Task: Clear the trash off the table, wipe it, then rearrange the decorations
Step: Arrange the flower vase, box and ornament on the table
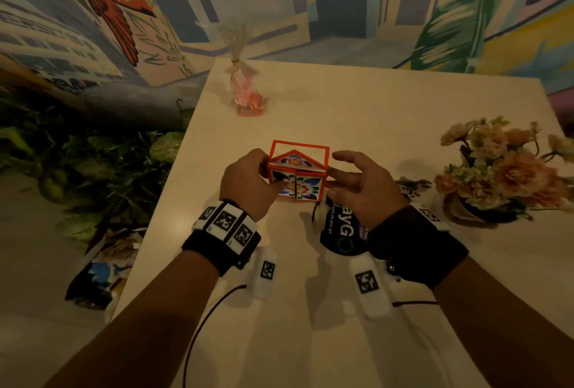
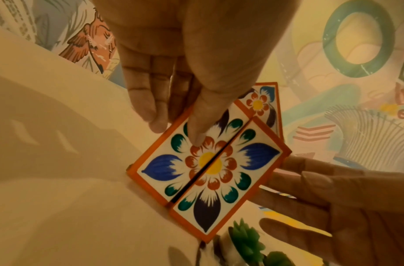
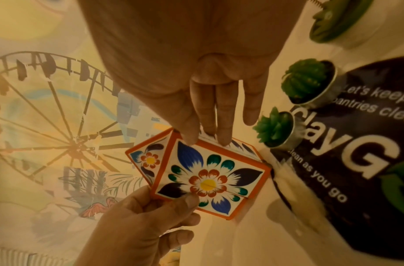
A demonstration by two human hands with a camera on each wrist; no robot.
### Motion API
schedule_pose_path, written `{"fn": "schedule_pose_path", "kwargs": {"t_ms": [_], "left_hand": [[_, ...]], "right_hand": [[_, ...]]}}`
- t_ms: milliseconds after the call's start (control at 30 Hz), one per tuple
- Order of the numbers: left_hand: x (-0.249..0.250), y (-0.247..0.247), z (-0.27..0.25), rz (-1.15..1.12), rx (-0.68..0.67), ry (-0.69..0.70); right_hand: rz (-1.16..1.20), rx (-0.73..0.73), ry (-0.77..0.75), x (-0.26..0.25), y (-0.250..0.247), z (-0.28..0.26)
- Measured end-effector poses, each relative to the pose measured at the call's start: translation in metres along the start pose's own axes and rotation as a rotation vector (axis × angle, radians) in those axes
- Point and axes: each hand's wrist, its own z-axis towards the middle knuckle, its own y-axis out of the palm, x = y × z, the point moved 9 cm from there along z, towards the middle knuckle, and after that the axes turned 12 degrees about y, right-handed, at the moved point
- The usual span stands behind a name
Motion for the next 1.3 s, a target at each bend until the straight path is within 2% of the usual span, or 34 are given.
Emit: {"fn": "schedule_pose_path", "kwargs": {"t_ms": [100,200,367,967,1100,1300], "left_hand": [[-0.008,0.004,0.004,0.005,-0.102,-0.035],[-0.008,0.011,0.01,-0.088,-0.159,-0.041],[-0.005,0.017,0.017,-0.095,-0.163,-0.003],[-0.015,0.02,0.019,-0.103,-0.197,0.02],[-0.047,0.01,0.029,0.036,-0.253,-0.076],[-0.114,-0.04,0.107,-0.013,-0.118,-0.347]], "right_hand": [[-0.178,0.062,-0.038,-0.006,-0.005,0.004],[-0.363,0.068,-0.094,-0.018,-0.001,0.012],[-0.56,0.04,-0.156,-0.036,0.012,0.024],[-0.66,0.056,-0.193,-0.043,0.016,0.024],[-0.681,0.049,-0.189,-0.043,0.016,0.025],[-0.722,0.061,-0.167,-0.039,0.016,0.031]]}}
